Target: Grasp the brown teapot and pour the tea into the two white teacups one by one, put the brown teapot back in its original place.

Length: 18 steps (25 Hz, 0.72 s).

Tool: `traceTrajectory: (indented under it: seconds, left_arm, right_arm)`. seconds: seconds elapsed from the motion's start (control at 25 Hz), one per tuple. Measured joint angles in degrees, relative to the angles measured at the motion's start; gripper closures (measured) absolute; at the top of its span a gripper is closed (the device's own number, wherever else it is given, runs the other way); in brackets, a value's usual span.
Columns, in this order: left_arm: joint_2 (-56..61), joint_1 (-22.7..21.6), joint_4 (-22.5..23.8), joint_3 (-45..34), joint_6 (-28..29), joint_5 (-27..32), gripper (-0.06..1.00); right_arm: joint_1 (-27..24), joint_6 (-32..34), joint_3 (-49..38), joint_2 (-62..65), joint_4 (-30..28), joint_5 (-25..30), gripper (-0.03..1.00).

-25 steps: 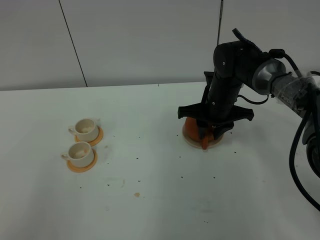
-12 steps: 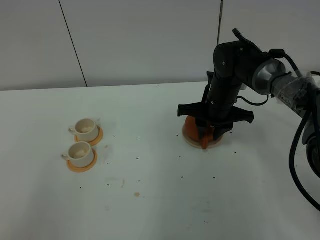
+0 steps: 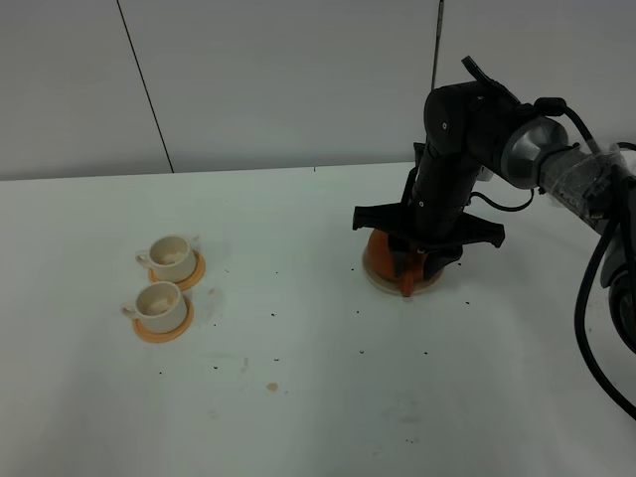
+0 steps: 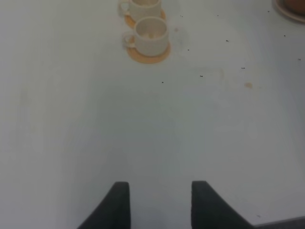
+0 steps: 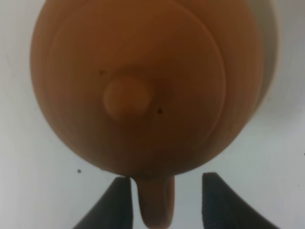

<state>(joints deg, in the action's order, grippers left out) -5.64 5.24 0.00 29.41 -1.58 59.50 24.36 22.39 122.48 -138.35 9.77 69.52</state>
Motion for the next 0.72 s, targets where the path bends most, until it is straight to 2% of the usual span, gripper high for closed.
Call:
traceTrajectory:
  seconds: [0.72]
  left_arm:
    - [0.0, 0.0, 0.0, 0.0, 0.0, 0.0, 0.57]
  right_arm:
    - [0.0, 0.4, 0.0, 0.0, 0.5, 0.0, 0.63]
